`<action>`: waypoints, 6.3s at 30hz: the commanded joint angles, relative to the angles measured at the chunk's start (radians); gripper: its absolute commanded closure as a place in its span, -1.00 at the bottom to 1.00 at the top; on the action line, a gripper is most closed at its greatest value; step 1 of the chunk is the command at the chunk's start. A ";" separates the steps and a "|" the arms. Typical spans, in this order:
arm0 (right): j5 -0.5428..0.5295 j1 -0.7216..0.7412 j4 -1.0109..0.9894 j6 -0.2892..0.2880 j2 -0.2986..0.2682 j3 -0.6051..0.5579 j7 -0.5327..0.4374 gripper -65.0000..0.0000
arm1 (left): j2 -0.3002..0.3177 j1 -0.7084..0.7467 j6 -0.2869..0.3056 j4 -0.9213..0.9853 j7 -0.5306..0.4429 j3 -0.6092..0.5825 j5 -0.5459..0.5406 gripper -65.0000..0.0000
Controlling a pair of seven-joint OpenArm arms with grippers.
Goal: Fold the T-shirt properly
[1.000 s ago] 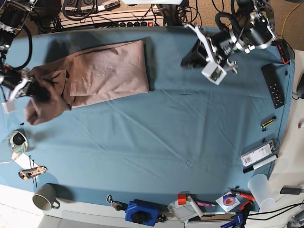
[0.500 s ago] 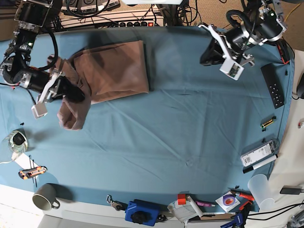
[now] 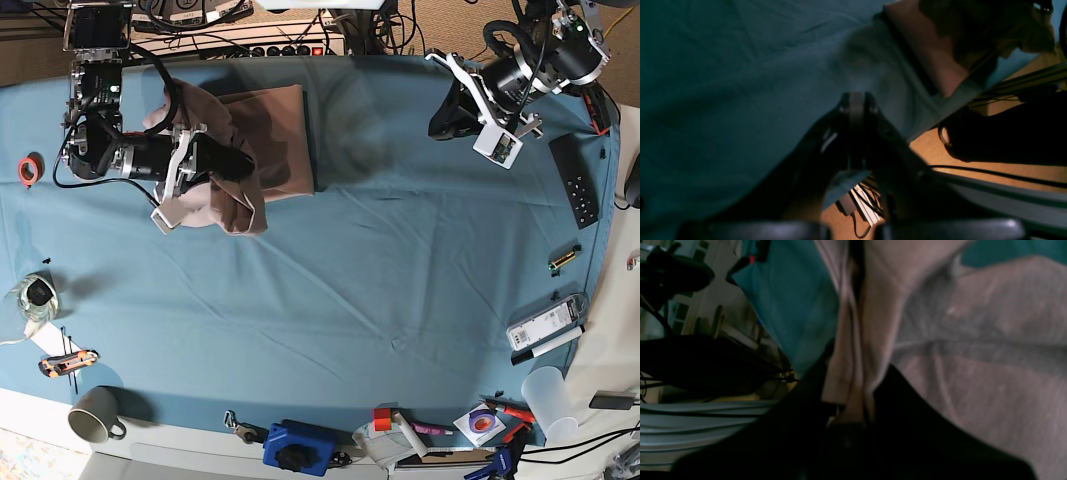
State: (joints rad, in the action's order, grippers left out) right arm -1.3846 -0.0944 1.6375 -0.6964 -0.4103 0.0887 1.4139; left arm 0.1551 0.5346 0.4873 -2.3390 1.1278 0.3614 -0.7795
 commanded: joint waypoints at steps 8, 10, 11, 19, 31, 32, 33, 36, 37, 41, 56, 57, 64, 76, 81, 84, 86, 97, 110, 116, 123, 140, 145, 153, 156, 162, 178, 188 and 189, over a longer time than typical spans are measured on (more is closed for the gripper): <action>-0.090 0.019 0.029 -0.002 -0.016 0.011 -0.018 0.54 | 0.003 0.003 0.005 -0.017 -0.023 0.003 -0.021 1.00; -0.099 0.027 0.052 -0.002 -0.016 0.011 -0.018 0.54 | 0.003 0.003 0.011 -0.017 -0.022 0.003 -0.021 1.00; -0.099 0.031 0.069 -0.002 -0.016 0.011 -0.018 0.54 | 0.003 0.003 0.011 -0.017 -0.022 0.003 -0.021 1.00; -0.099 0.040 0.181 -0.002 -0.005 0.010 -0.018 0.55 | 0.003 0.023 0.011 -0.017 -0.037 0.003 -0.012 1.00; 0.027 0.080 0.168 -0.002 0.033 0.083 -0.018 0.70 | 0.003 0.023 0.011 -0.017 -0.045 0.003 -0.006 1.00; 0.059 0.077 0.151 -0.002 0.033 0.082 -0.018 0.82 | 0.003 0.022 0.011 -0.017 -0.045 0.003 -0.006 1.00; 0.068 0.073 0.130 -0.002 0.033 0.082 -0.018 0.92 | 0.003 0.022 0.011 -0.017 -0.045 0.003 -0.006 1.00; 0.060 0.045 0.079 -0.002 0.022 0.083 -0.018 1.00 | 0.003 0.023 0.011 -0.017 -0.044 0.003 -0.001 1.00; 0.044 0.030 0.073 -0.002 0.015 0.083 -0.018 1.00 | 0.003 0.023 0.011 -0.017 -0.044 0.003 0.003 1.00; -0.009 -0.045 0.068 -0.002 -0.014 0.082 -0.018 1.00 | 0.003 0.022 0.011 -0.017 -0.045 0.003 0.009 1.00; 0.056 -0.093 -0.218 -0.002 -0.016 0.083 -0.018 1.00 | 0.003 0.022 0.011 -0.017 -0.045 0.003 0.008 1.00; 0.021 -0.090 -0.209 -0.002 -0.017 0.083 -0.018 1.00 | 0.003 0.022 0.011 -0.017 -0.045 0.003 0.009 1.00; -0.074 -0.003 -0.127 -0.002 -0.013 0.083 -0.018 1.00 | 0.003 0.022 0.011 -0.017 -0.046 0.003 0.011 1.00; 0.287 0.139 -0.240 -0.002 0.095 0.082 -0.018 1.00 | 0.009 0.019 -0.042 -0.017 -0.051 0.003 0.197 1.00; 0.381 0.139 -0.351 -0.002 0.100 0.083 -0.018 1.00 | 0.028 0.019 -0.043 -0.017 -0.053 0.003 0.222 1.00; 0.298 0.139 -0.330 -0.002 0.086 0.084 -0.018 1.00 | 0.031 0.019 -0.050 -0.017 -0.068 0.003 0.306 1.00; 0.221 0.139 -0.284 -0.002 0.071 0.084 -0.018 1.00 | 0.031 0.019 -0.078 -0.017 -0.098 0.003 0.357 1.00; 0.243 0.063 0.076 -0.002 0.064 0.147 -0.018 1.00 | 0.032 -0.005 -0.095 -0.017 -0.108 0.004 0.486 1.00; 0.225 -0.379 0.475 -0.002 0.069 0.462 -0.018 1.00 | 0.137 -0.005 -0.159 0.035 -0.108 0.004 0.530 1.00; 0.225 -0.533 0.489 -0.002 0.070 0.529 -0.018 1.00 | 0.147 -0.005 -0.159 0.081 -0.072 0.004 0.529 1.00; 0.227 -0.728 0.489 -0.002 0.125 0.530 -0.018 1.00 | 0.147 0.087 -0.246 0.082 0.026 0.004 0.533 1.00; 0.469 -0.866 0.284 -0.002 0.182 0.516 -0.018 1.00 | 0.139 0.518 -0.312 0.126 -0.076 0.003 0.405 1.00; 0.505 -0.795 0.047 -0.002 0.177 0.488 -0.018 1.00 | 0.105 0.510 -0.302 0.302 -0.092 0.001 0.399 1.00; 0.688 -0.618 -0.258 -0.002 0.171 0.413 -0.097 1.00 | 0.063 0.397 -0.188 0.665 -0.299 0.001 0.409 1.00; 0.797 -0.554 -0.383 -0.002 0.131 0.309 -0.232 1.00 | 0.055 0.316 -0.123 0.834 -0.438 0.001 0.449 1.00; 1.078 -0.387 -0.637 -0.002 0.060 0.079 -0.531 1.00 | 0.056 0.125 -0.131 1.194 -0.610 0.001 0.489 1.00; 1.417 -0.124 -1.104 0.239 0.071 -0.216 -1.320 1.00 | 0.016 -0.302 -0.235 1.977 -1.107 0.001 0.820 1.00; 1.430 -0.096 -1.180 0.320 0.078 -0.240 -1.364 1.00 | -0.024 -0.335 -0.282 1.940 -1.129 0.001 0.874 1.00; 1.430 -0.092 -1.180 0.320 0.077 -0.240 -1.364 1.00 | -0.022 -0.335 -0.281 1.935 -1.129 0.001 0.874 1.00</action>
State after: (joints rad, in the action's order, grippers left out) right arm 0.0521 -0.1909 0.4530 -0.3798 -0.3149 -0.1520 0.0593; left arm 0.1272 0.1947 0.2016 -0.3981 0.0029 0.3614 0.0940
